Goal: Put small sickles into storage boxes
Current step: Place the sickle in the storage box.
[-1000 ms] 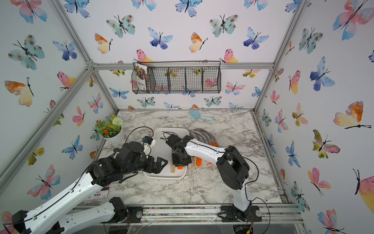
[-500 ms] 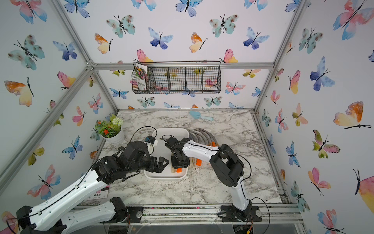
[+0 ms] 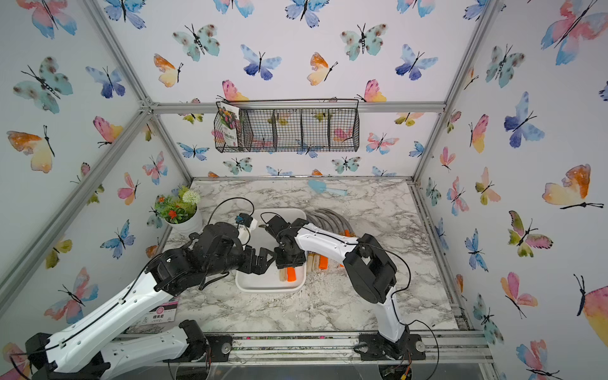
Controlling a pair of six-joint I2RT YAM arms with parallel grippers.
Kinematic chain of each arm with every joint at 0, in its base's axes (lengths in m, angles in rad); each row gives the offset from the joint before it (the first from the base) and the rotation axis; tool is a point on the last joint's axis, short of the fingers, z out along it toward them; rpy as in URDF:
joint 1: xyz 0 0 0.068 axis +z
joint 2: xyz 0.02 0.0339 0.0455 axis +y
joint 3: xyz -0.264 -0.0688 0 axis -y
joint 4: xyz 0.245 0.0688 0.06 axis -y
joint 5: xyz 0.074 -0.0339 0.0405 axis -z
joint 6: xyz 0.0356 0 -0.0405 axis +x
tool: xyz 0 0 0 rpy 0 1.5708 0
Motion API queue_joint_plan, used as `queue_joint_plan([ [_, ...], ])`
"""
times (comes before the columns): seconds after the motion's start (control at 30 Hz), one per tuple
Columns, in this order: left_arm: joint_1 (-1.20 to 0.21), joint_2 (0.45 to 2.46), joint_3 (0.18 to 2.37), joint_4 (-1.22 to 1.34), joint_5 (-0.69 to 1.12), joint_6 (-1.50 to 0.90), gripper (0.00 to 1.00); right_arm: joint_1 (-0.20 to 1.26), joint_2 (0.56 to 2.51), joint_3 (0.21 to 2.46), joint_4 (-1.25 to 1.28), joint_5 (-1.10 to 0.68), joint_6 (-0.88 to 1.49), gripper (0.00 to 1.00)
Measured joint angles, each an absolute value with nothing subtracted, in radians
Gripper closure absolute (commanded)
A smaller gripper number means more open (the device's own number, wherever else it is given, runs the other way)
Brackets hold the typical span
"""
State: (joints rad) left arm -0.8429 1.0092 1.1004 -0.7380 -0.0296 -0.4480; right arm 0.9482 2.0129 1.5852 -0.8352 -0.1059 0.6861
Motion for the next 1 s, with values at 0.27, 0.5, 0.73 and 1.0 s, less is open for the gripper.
queue_joint_plan([
  [0.27, -0.839, 1.059, 1.150, -0.719, -0.028, -0.425, 0.02, 0.920, 2.011, 1.617, -0.846, -0.107, 0.672, 0.52],
  [0.5, -0.839, 1.131, 1.193, -0.688, -0.015, -0.392, 0.02, 0.848, 1.982, 1.628, -0.854, -0.105, 0.659, 0.52],
  [0.73, -0.839, 1.176, 1.201, -0.656, 0.015, -0.366, 0.02, 0.785, 1.926, 1.631, -0.866, -0.102, 0.638, 0.53],
  [1.0, -0.839, 1.237, 1.201, -0.607, 0.057, -0.357, 0.02, 0.705, 1.874, 1.566, -0.879, -0.091, 0.603, 0.55],
])
